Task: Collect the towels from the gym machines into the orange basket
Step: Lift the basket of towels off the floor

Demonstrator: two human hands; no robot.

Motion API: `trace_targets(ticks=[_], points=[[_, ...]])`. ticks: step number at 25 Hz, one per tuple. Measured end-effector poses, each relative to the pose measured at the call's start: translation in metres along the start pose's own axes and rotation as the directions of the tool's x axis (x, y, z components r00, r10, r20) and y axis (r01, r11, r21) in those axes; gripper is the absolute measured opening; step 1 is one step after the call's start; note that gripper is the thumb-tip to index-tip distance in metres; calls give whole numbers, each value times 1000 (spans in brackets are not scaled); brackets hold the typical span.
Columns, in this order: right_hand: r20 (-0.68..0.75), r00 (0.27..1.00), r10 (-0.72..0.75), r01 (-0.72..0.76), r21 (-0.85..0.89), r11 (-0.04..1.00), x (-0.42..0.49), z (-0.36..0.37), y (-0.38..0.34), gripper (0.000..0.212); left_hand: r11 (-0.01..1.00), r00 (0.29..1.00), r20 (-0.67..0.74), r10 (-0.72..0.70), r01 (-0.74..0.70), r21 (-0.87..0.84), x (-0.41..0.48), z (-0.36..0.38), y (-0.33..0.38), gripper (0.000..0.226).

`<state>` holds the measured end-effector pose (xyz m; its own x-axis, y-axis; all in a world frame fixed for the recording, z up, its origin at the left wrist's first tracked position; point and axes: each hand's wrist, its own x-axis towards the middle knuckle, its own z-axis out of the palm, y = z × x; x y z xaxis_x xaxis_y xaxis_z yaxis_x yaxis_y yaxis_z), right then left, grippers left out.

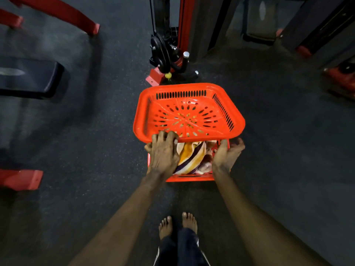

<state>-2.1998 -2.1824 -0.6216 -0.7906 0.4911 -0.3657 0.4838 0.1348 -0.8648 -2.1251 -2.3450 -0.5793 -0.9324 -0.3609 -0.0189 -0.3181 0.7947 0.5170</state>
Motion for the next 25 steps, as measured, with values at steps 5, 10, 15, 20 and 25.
trace_targets(ticks=[5, 10, 15, 20, 25], points=[[45, 990, -131, 137, -151, 979, -11, -34, 13, 94, 994, 979, -180, 92, -79, 77, -22, -23, 5, 10], [245, 959, -144, 213, -284, 935, -20, -52, -12, 104, 970, 916, -317, 245, -227, 94, 28, -104, 45, 14], [263, 931, -254, 281, -71, 957, -8, -55, -37, 69, 964, 916, -313, 252, -209, 163, 90, -162, 56, 18], [239, 950, -199, 208, -13, 978, 19, -45, -42, 56, 992, 984, -152, 94, -79, 100, 130, -151, 32, 27], [266, 956, -124, 150, -80, 985, 30, -37, -36, 77, 988, 972, -227, -51, 16, -154, 152, -134, 24, 26]])
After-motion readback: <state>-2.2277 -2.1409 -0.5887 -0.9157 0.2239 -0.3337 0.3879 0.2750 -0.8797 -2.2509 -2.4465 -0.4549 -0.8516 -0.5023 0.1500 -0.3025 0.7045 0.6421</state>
